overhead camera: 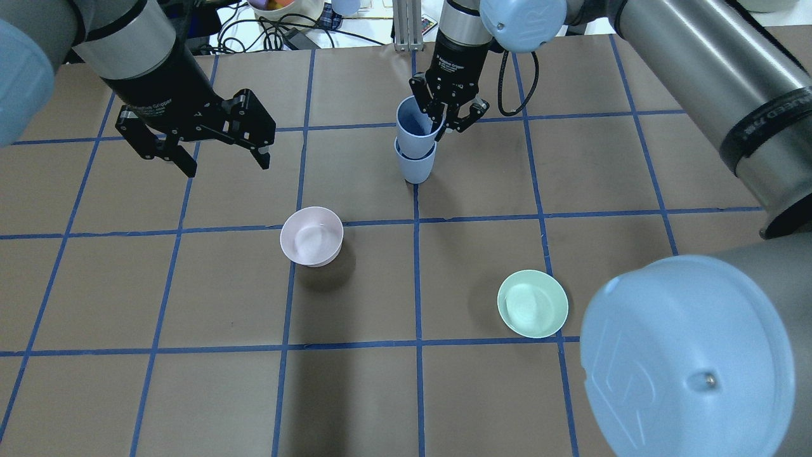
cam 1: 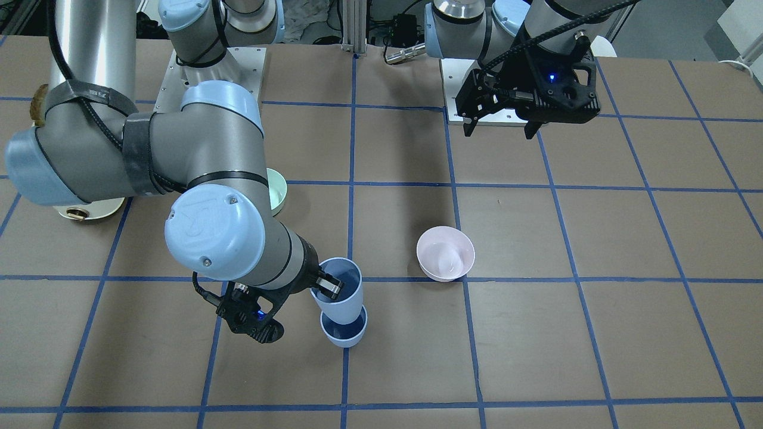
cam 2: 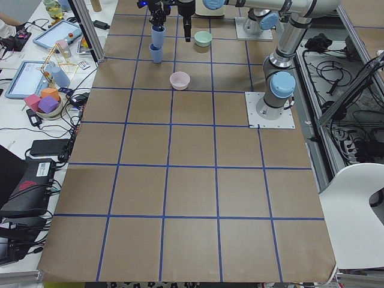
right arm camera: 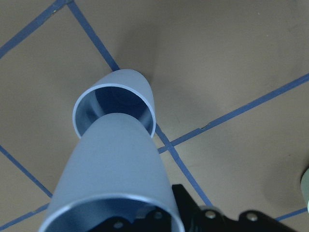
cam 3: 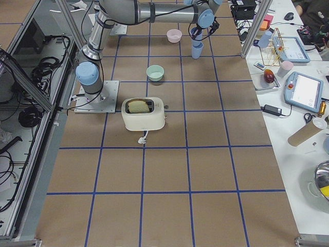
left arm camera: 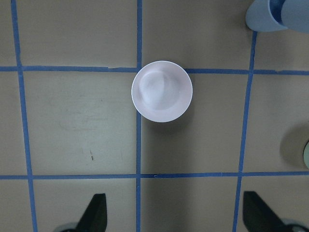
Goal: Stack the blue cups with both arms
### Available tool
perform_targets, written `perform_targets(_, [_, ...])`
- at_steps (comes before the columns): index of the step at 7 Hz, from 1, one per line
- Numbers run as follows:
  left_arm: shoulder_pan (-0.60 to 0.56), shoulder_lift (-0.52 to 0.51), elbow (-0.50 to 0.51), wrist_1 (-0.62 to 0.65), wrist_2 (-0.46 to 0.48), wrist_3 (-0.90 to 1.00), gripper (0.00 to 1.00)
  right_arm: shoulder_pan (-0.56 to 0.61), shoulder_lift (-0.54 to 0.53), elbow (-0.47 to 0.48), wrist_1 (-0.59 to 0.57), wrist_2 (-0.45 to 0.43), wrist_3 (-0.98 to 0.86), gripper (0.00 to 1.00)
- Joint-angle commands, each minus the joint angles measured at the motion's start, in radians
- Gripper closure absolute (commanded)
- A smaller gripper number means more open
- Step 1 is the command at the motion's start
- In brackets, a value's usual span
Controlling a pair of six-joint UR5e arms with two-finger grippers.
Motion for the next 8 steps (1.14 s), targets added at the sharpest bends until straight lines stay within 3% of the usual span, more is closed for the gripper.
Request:
perform_targets(1, [0.0,0.002,0.0,-0.001,0.0,0.0,0.0,0.0,0.013,0.0,-0.011,-0.002,0.03,1.0])
perform_targets(3, [0.0,0.002,-0.004,-0.001,0.0,0.0,0.0,-0.001,0.019,0.0,-0.016,-0.008,0.031,0.4])
perform_targets(4, [0.0,0.002,-0.004,0.001,0.002,0.0,0.0,-0.001,0.021,0.0,-0.019,-0.008,0.033,0.27])
perform_targets(6, [0.0,0.002,-0.003,0.001,0.002,0.0,0.0,-0.004,0.016,-0.015,-0.017,-0.045,0.019,0.24])
perform_targets(7, [0.0,0.002,-0.001,-0.001,0.006,0.012,0.0,-0.023,0.012,-0.041,-0.01,-0.092,0.002,0.13])
perform_targets(8, [0.0,-0.002,-0.001,0.01,0.049,0.02,0.01,-0.049,0.004,-0.055,-0.004,-0.125,-0.085,0.09])
